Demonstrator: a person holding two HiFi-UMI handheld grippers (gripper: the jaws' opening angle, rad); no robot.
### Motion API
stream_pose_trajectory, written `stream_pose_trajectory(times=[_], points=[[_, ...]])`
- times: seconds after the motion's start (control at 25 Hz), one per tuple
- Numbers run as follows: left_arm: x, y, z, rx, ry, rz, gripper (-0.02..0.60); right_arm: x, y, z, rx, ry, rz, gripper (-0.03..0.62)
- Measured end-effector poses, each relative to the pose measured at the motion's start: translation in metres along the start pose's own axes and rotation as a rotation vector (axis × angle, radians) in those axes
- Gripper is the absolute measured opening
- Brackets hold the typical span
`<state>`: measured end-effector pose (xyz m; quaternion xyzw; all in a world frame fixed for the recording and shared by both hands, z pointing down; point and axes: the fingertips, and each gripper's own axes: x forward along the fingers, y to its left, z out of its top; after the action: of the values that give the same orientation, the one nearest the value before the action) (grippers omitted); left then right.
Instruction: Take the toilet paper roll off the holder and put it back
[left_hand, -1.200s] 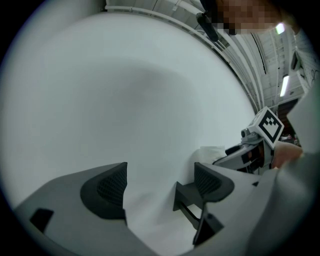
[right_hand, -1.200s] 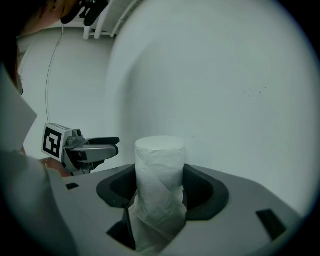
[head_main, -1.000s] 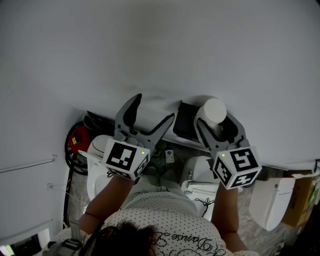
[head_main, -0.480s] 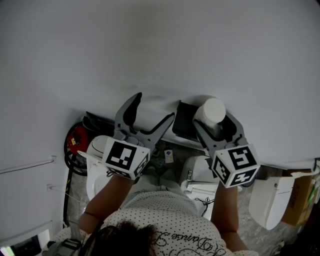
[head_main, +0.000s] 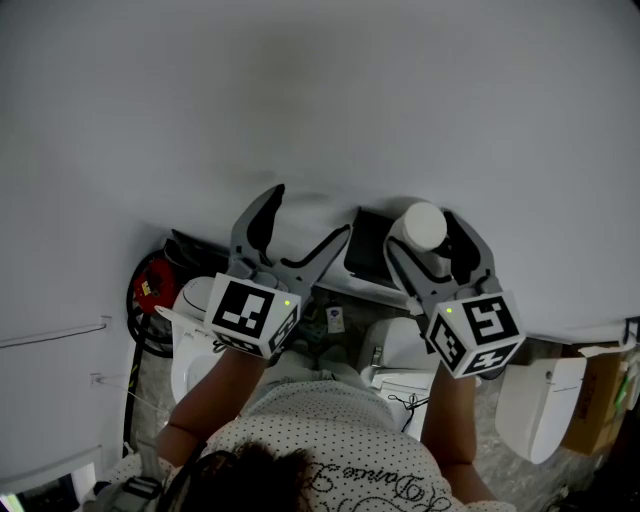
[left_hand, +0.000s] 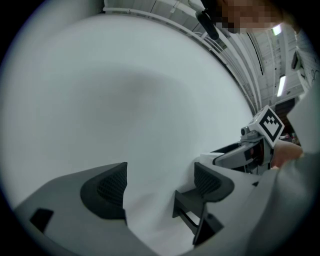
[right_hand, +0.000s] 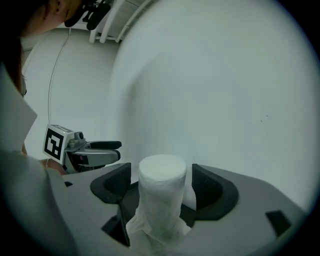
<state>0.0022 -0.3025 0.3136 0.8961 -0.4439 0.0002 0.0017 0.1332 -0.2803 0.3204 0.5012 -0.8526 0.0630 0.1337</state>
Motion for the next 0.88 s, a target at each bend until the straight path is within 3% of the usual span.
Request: stream_pose_trajectory(times=[0.36, 0.72, 0.88], points=[[0.003, 0.002, 0.016, 0.002, -0.037, 0.003, 0.410, -0.004, -0.004, 0.021, -0.017, -0.076, -0.007, 0.382], [0.000, -0.002, 0.027, 0.010, -0.059, -0.018, 0.396, -0.017, -0.007, 0.031, -0.010, -0.171, -0.048, 0.324], [-0.003, -0.012, 0.028, 0.008, -0.074, -0.055, 0.312, -0.028, -0.009, 0.031, -0.015, -0.196, -0.085, 0.271]])
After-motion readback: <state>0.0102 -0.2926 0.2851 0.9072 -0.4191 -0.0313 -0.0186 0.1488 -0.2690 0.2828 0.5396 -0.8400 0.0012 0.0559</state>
